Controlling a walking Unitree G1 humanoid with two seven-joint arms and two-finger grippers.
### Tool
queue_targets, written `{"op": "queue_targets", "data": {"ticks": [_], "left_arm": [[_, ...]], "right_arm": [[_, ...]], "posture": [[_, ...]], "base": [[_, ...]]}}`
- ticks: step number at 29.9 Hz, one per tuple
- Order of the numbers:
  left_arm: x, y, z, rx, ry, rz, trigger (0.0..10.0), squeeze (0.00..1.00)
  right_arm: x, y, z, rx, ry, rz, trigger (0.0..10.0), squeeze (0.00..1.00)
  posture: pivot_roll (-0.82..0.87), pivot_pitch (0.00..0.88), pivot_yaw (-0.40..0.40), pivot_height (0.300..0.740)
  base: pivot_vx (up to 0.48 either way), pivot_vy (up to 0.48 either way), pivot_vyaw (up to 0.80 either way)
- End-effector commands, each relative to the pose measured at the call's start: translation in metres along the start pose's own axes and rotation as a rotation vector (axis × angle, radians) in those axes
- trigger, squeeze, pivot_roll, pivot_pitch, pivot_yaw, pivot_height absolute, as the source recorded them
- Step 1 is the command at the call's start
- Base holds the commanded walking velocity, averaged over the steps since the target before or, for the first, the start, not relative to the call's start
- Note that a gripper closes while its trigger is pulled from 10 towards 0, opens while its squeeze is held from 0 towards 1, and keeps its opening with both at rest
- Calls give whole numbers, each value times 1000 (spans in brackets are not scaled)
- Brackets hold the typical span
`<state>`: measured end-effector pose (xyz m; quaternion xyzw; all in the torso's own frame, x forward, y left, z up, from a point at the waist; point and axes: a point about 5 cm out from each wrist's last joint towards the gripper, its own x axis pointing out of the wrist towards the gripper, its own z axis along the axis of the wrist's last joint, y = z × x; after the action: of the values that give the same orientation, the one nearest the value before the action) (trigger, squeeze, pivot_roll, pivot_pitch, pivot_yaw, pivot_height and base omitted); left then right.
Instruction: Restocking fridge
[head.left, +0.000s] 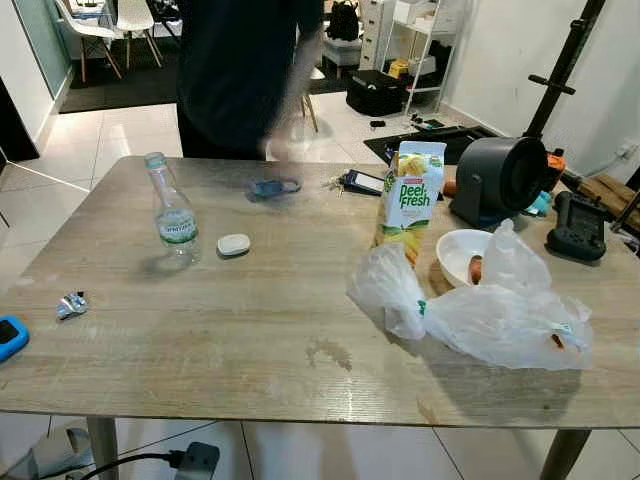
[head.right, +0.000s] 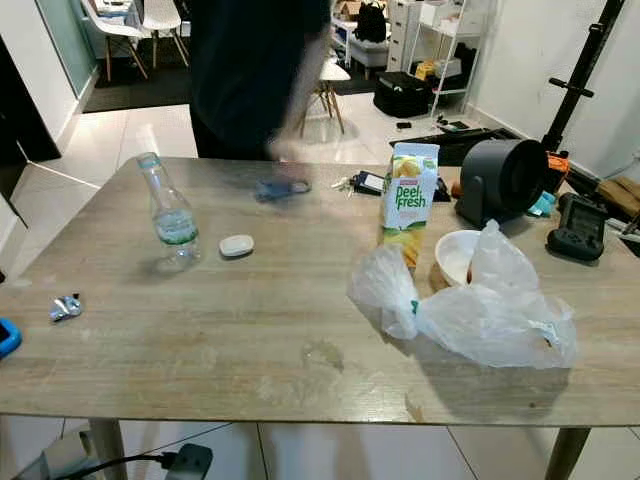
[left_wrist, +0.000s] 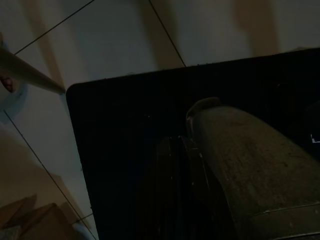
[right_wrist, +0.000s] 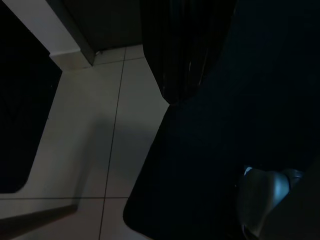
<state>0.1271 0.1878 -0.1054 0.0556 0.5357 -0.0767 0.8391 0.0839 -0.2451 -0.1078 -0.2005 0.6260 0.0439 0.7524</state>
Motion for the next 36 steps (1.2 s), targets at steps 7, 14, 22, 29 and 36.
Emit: {"op": "queue_targets", "data": {"ticks": [7,14,22,29,36], "left_arm": [[-7,18,-25,-12,88,50,10000,0],[-10,29,-25,-83,76,101,10000,0],[-12,31,-31,-101,84,106,10000,0],[-10,29,-27,-106,72,104,10000,0],[-9,31,-21,-111,65,120,10000,0]], "right_arm": [[0,2,-5,22,12,2,10000,0],[0,-3,-7,21,13,-13,10000,761],[-1,-5,-4,30,0,-14,10000,1000],[-1,-10,-5,46,2,-29,10000,1000],[-1,-18,8,95,-38,-86,10000,1000]], "posture": [[43,0,-13,740],[44,0,-18,740],[43,0,-14,740],[40,0,-25,740],[20,0,-20,740]], "base": [[0,0,0],[0,0,0],[0,0,0],[0,0,0],[0,0,0]]}}
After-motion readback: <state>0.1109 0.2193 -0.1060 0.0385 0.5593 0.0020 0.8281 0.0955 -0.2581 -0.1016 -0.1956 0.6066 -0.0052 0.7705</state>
